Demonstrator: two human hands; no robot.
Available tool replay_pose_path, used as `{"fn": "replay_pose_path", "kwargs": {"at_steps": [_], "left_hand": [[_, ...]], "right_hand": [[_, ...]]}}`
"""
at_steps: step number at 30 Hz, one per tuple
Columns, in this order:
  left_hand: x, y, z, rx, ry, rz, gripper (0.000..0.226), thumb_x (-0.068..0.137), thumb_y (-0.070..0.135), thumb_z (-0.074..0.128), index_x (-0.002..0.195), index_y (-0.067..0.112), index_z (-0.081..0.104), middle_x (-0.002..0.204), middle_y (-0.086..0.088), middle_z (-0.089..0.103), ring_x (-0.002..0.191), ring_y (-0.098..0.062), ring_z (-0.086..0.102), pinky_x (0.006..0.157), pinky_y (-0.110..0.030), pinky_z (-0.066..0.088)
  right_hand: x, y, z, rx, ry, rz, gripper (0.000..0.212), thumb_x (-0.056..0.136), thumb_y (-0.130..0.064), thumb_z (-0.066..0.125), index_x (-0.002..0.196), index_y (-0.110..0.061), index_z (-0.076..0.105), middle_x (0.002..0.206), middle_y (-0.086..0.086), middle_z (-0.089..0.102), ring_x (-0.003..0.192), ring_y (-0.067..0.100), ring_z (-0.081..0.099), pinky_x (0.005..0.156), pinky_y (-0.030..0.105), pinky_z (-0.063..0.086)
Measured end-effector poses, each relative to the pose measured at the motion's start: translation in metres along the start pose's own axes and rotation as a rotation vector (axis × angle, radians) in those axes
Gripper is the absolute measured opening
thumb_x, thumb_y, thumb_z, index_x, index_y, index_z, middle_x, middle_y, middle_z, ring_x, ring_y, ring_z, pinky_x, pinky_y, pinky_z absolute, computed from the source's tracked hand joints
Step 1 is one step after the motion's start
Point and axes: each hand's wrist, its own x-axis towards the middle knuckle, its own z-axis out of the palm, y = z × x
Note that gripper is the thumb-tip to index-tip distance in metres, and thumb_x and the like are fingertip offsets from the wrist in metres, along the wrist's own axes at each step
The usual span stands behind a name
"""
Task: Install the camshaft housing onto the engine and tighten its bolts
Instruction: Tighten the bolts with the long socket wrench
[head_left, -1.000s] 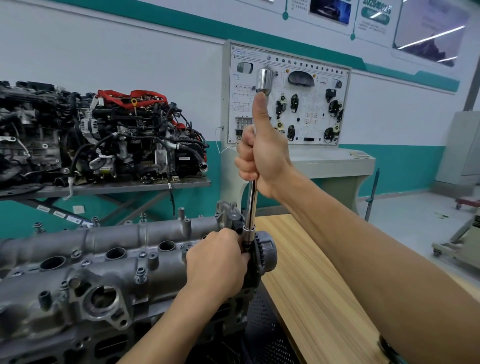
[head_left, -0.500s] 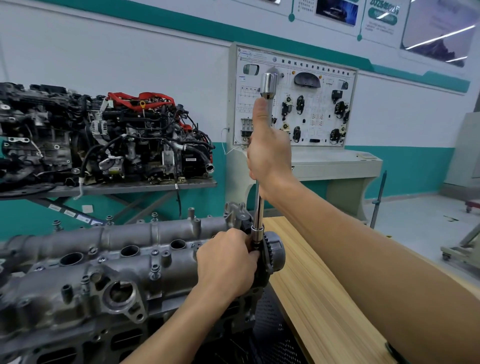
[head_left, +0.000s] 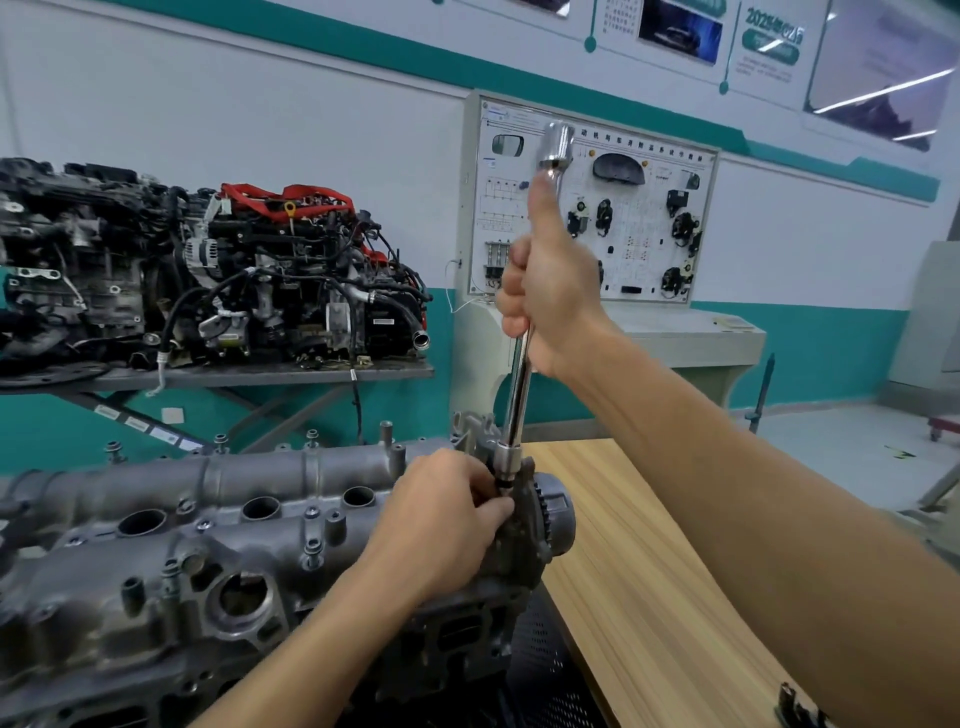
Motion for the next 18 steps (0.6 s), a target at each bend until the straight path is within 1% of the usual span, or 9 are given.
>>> {"fn": "replay_pose_path", "kwargs": {"at_steps": [3,5,6,10,12,13,15,17,18], "left_hand": [[0.014,-0.009,-0.037,0.033,0.048,0.003,0.021,0.086,0.037,0.075,0.074,0.020,0.076,0.064,0.006,0.072,0.060,-0.006,0.065,0.058,-0.024,0.055],[0.028,-0.020,-0.063,0.088,0.033,-0.009,0.023,0.085,0.037,0.076,0.070,0.020,0.075,0.062,0.004,0.071,0.054,-0.007,0.063,0.051,-0.020,0.050],[0.036,-0.027,-0.075,0.109,0.013,-0.014,0.023,0.086,0.035,0.076,0.070,0.019,0.075,0.063,0.002,0.071,0.053,-0.007,0.061,0.051,-0.020,0.049],[0.058,-0.061,-0.108,0.177,-0.099,-0.017,0.022,0.086,0.027,0.077,0.069,0.013,0.075,0.070,-0.009,0.072,0.057,-0.014,0.054,0.059,-0.031,0.050],[0.066,-0.079,-0.118,0.230,-0.123,-0.006,0.024,0.086,0.029,0.077,0.070,0.012,0.072,0.072,-0.009,0.071,0.059,-0.014,0.052,0.063,-0.036,0.052],[0.069,-0.088,-0.123,0.245,-0.125,0.004,0.025,0.086,0.031,0.077,0.070,0.012,0.071,0.070,-0.007,0.070,0.058,-0.013,0.051,0.063,-0.034,0.051],[0.075,-0.104,-0.132,0.236,-0.124,0.019,0.024,0.086,0.032,0.077,0.071,0.014,0.070,0.070,-0.001,0.070,0.061,-0.014,0.057,0.064,-0.030,0.050],[0.079,-0.118,-0.137,0.205,-0.121,0.021,0.018,0.086,0.032,0.077,0.074,0.019,0.073,0.076,0.002,0.074,0.073,-0.015,0.067,0.074,-0.033,0.055],[0.081,-0.125,-0.138,0.181,-0.119,0.020,0.015,0.086,0.030,0.077,0.075,0.020,0.074,0.078,0.003,0.075,0.076,-0.014,0.069,0.076,-0.032,0.055]], "right_hand": [[0.018,-0.016,0.017,0.150,-0.015,-0.021,0.054,0.095,-0.068,0.041,0.066,-0.024,0.033,0.049,-0.008,0.029,0.041,0.010,0.022,0.038,0.023,0.019],[0.029,-0.017,0.033,0.206,0.001,-0.034,0.052,0.096,-0.067,0.040,0.070,-0.022,0.036,0.050,-0.008,0.029,0.041,0.009,0.023,0.038,0.023,0.020],[0.034,-0.014,0.042,0.217,0.010,-0.040,0.052,0.096,-0.067,0.039,0.071,-0.022,0.037,0.050,-0.007,0.029,0.042,0.009,0.023,0.038,0.023,0.021],[0.048,0.009,0.078,0.262,-0.011,-0.049,0.053,0.097,-0.066,0.038,0.067,-0.023,0.035,0.050,-0.006,0.028,0.042,0.010,0.023,0.039,0.022,0.020],[0.054,0.020,0.093,0.294,-0.056,-0.065,0.055,0.098,-0.065,0.038,0.064,-0.023,0.035,0.048,-0.007,0.029,0.041,0.010,0.023,0.038,0.021,0.021],[0.058,0.024,0.101,0.304,-0.086,-0.077,0.055,0.098,-0.065,0.038,0.063,-0.022,0.036,0.047,-0.008,0.029,0.042,0.010,0.022,0.039,0.022,0.020],[0.066,0.030,0.115,0.314,-0.158,-0.093,0.055,0.098,-0.065,0.038,0.063,-0.022,0.037,0.048,-0.008,0.029,0.043,0.011,0.021,0.041,0.023,0.019],[0.070,0.035,0.130,0.296,-0.230,-0.109,0.056,0.098,-0.064,0.037,0.063,-0.021,0.037,0.048,-0.007,0.028,0.043,0.011,0.021,0.043,0.025,0.018],[0.072,0.038,0.136,0.276,-0.260,-0.115,0.056,0.099,-0.064,0.037,0.062,-0.021,0.036,0.049,-0.007,0.028,0.043,0.012,0.021,0.044,0.026,0.017]]}}
